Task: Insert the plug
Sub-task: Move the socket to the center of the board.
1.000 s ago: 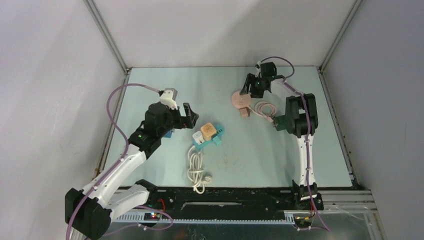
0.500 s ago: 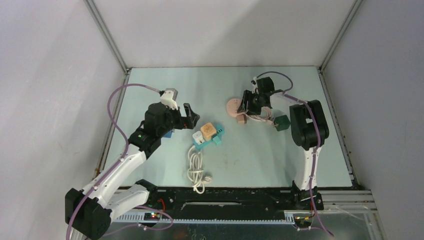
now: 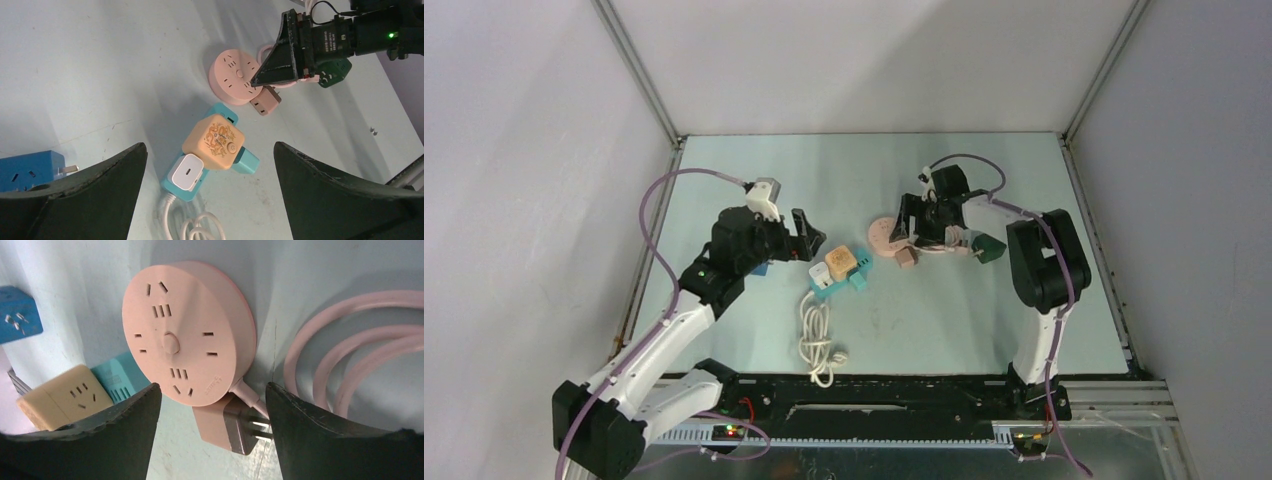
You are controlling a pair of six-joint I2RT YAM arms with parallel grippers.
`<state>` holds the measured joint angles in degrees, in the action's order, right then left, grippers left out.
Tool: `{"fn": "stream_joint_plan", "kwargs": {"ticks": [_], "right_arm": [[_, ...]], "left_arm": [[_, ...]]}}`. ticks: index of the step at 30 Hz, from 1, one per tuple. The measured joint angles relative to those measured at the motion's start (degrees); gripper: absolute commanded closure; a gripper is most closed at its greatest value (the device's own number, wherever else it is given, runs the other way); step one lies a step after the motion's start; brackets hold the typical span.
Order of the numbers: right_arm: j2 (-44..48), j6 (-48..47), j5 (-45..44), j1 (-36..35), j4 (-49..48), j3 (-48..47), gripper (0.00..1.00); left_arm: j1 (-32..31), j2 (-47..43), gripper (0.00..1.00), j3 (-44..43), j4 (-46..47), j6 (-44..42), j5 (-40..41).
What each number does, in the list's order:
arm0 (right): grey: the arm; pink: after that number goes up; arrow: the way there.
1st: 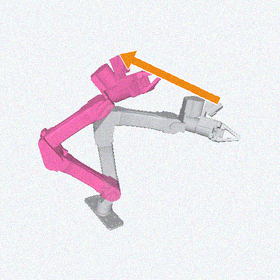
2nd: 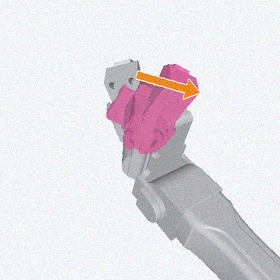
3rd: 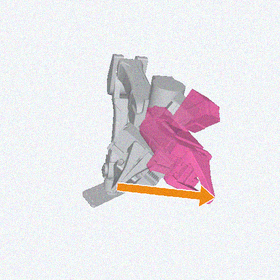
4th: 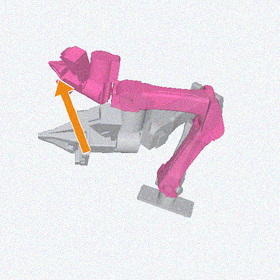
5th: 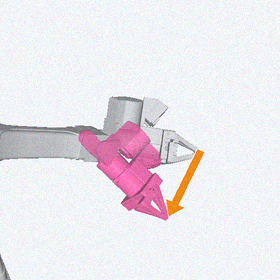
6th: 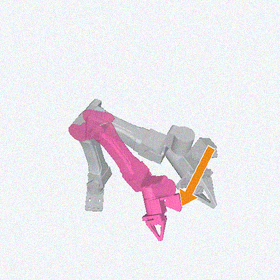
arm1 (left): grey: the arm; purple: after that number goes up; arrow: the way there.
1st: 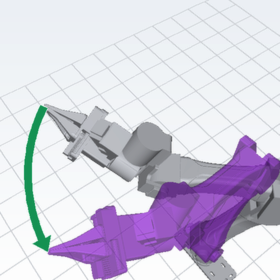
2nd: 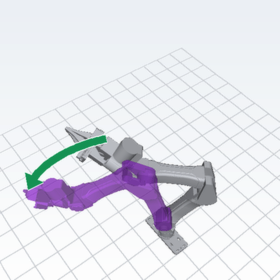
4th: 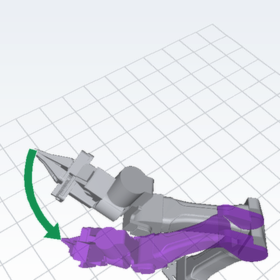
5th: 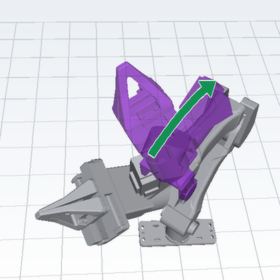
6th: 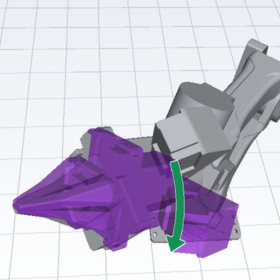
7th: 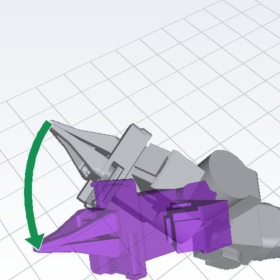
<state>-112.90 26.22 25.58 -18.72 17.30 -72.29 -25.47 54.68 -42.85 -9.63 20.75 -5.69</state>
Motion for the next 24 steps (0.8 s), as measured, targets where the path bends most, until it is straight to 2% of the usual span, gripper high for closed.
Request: {"fn": "stream_joint_plan", "kwargs": {"ticks": [5,9,11,16,19,24], "right_arm": [[4.3,-2.2,-0.9,-0.3,2.3,2.6,0.23],[5.7,-3.9,-1.4,-0.9,3.3,2.7,0.38],[5.6,-4.5,-1.4,-1.2,3.7,2.7,0.49],[5.1,-5.2,-1.5,-2.2,5.0,2.8,0.57],[4.8,-5.7,-2.1,-3.0,6.2,2.8,0.60],[5.0,-6.6,-2.9,-4.9,7.2,4.2,0.56]], "left_arm": [[0.0,2.8,0.00,0.0,0.0,0.5,-2.6],[-0.9,6.9,0.00,-0.2,-0.6,0.8,-4.0],[-2.3,8.7,0.01,-0.8,-1.5,0.8,-4.0],[-5.7,11.8,0.02,-4.1,-2.4,0.2,-4.0],[-7.5,13.0,0.02,-6.5,-3.0,-1.1,-3.7],[-11.2,15.7,0.03,-9.4,-3.6,-4.9,-3.5]]}}
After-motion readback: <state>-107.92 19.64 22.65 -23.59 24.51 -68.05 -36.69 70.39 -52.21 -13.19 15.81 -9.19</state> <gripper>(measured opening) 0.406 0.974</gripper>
